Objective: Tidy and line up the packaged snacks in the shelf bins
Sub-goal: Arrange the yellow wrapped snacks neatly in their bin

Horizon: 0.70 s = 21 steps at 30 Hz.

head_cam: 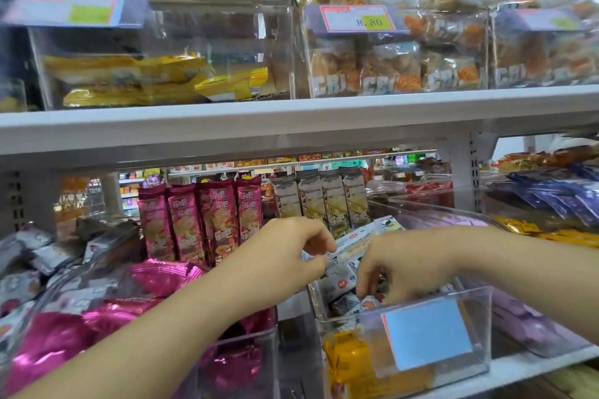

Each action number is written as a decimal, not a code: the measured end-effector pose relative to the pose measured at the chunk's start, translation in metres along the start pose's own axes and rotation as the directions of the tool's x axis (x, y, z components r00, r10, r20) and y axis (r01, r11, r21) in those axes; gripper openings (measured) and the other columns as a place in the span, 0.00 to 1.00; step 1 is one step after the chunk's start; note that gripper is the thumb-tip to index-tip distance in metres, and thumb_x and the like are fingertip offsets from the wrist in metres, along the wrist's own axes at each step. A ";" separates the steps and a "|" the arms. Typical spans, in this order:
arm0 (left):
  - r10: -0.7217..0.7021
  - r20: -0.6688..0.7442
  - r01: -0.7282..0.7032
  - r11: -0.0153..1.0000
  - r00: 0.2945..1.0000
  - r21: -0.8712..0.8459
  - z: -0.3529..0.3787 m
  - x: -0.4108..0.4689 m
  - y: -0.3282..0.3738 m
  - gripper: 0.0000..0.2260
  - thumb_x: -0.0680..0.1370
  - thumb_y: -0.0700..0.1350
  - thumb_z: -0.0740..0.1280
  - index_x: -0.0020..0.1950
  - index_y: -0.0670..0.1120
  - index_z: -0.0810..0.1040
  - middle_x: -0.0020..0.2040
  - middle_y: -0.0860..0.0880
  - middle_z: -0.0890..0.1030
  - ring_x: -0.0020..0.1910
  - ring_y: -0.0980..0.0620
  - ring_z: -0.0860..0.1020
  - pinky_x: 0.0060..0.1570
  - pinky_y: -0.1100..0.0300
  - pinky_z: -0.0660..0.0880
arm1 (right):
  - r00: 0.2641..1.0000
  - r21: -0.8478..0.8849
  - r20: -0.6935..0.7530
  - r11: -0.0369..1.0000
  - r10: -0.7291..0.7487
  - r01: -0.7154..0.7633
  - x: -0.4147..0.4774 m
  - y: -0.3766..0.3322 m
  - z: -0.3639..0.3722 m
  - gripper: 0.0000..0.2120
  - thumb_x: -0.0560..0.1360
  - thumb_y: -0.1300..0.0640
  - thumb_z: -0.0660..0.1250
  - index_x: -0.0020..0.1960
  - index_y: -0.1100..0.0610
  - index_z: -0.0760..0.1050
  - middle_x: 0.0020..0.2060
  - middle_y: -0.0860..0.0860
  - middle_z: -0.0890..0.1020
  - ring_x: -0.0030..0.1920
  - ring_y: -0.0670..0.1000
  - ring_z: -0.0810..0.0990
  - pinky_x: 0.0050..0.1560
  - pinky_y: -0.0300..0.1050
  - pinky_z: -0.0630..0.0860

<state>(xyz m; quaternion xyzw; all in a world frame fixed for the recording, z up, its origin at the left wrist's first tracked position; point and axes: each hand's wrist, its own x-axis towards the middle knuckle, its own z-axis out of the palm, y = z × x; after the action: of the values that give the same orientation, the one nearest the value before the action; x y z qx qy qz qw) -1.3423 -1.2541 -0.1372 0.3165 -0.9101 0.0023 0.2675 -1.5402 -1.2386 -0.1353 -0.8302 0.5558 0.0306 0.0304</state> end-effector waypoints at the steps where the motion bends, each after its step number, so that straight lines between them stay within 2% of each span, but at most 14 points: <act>1: 0.000 -0.001 0.000 1.000 1.000 -0.003 0.000 0.000 0.000 0.05 0.78 0.48 0.65 0.51 0.57 0.76 0.48 0.61 0.78 0.49 0.69 0.74 0.50 0.76 0.69 | 1.000 0.001 0.011 1.000 -0.002 0.002 0.000 -0.003 -0.001 0.14 0.74 0.55 0.70 0.59 0.53 0.79 0.50 0.43 0.82 0.47 0.45 0.80 0.52 0.44 0.78; 3: 0.001 0.001 -0.001 1.000 1.000 -0.010 0.000 -0.001 0.000 0.05 0.78 0.48 0.65 0.50 0.58 0.76 0.48 0.61 0.78 0.48 0.69 0.74 0.50 0.75 0.70 | 1.000 0.029 -0.021 1.000 -0.005 0.006 -0.004 -0.008 -0.005 0.13 0.73 0.55 0.71 0.56 0.55 0.79 0.36 0.38 0.79 0.35 0.38 0.77 0.41 0.34 0.76; 5: 0.005 -0.003 -0.005 1.000 1.000 -0.017 -0.001 -0.001 -0.001 0.04 0.78 0.48 0.65 0.50 0.57 0.76 0.48 0.60 0.78 0.48 0.68 0.74 0.49 0.73 0.71 | 0.993 0.073 -0.119 0.997 -0.021 0.029 -0.010 -0.010 -0.010 0.11 0.71 0.56 0.72 0.52 0.56 0.80 0.26 0.36 0.77 0.29 0.36 0.75 0.34 0.31 0.72; 8: 0.011 -0.026 -0.012 1.000 1.000 -0.022 0.000 -0.002 -0.002 0.05 0.77 0.48 0.66 0.51 0.56 0.76 0.48 0.60 0.78 0.48 0.67 0.74 0.49 0.71 0.71 | 0.964 0.184 -0.267 0.982 0.001 0.050 -0.019 -0.005 -0.026 0.08 0.70 0.58 0.71 0.49 0.53 0.80 0.28 0.33 0.78 0.27 0.40 0.73 0.32 0.37 0.72; 12: 0.004 -0.076 -0.007 0.999 0.997 -0.036 0.001 -0.002 -0.003 0.07 0.76 0.48 0.67 0.49 0.58 0.71 0.50 0.60 0.74 0.50 0.65 0.73 0.50 0.70 0.71 | 0.877 0.341 -0.468 0.937 0.104 0.072 -0.014 0.015 -0.037 0.06 0.70 0.58 0.72 0.46 0.53 0.79 0.27 0.40 0.80 0.28 0.42 0.73 0.33 0.38 0.71; 14: 0.008 -0.075 -0.010 1.000 0.997 -0.022 0.001 -0.003 -0.004 0.07 0.76 0.49 0.67 0.48 0.58 0.70 0.50 0.61 0.72 0.50 0.66 0.71 0.48 0.72 0.69 | 0.830 0.328 -0.534 0.944 0.161 0.028 0.001 0.022 -0.033 0.06 0.70 0.56 0.73 0.47 0.53 0.79 0.30 0.43 0.79 0.30 0.42 0.74 0.33 0.34 0.72; 16: 0.014 -0.067 -0.015 1.000 0.998 -0.011 0.001 -0.003 -0.004 0.05 0.76 0.49 0.66 0.48 0.58 0.71 0.50 0.61 0.71 0.50 0.65 0.71 0.50 0.71 0.69 | 0.794 0.254 -0.577 0.966 0.192 -0.049 0.018 0.027 -0.025 0.09 0.71 0.55 0.72 0.51 0.52 0.79 0.37 0.44 0.80 0.33 0.41 0.75 0.35 0.32 0.71; 19: 0.005 -0.053 -0.005 1.000 0.999 -0.003 0.001 -0.003 -0.003 0.03 0.76 0.50 0.66 0.48 0.57 0.73 0.51 0.60 0.73 0.53 0.64 0.71 0.56 0.64 0.71 | 0.792 0.089 -0.573 0.977 0.211 -0.195 0.033 0.031 -0.013 0.17 0.73 0.50 0.71 0.61 0.50 0.76 0.50 0.45 0.81 0.41 0.40 0.75 0.45 0.37 0.73; 21: 0.005 -0.049 -0.005 1.000 0.999 -0.006 0.002 -0.003 -0.003 0.03 0.77 0.50 0.66 0.48 0.57 0.74 0.50 0.60 0.74 0.52 0.66 0.72 0.55 0.67 0.70 | 0.792 0.064 -0.566 0.969 0.231 -0.237 0.031 0.032 -0.011 0.21 0.72 0.46 0.70 0.64 0.47 0.73 0.56 0.44 0.79 0.46 0.42 0.75 0.48 0.41 0.75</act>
<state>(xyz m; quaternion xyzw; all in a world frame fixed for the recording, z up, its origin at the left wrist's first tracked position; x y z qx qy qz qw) -1.3392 -1.2553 -0.1406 0.3133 -0.9040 0.0079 0.2909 -1.5581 -1.2798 -0.1275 -0.7264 0.6374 -0.2120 -0.1449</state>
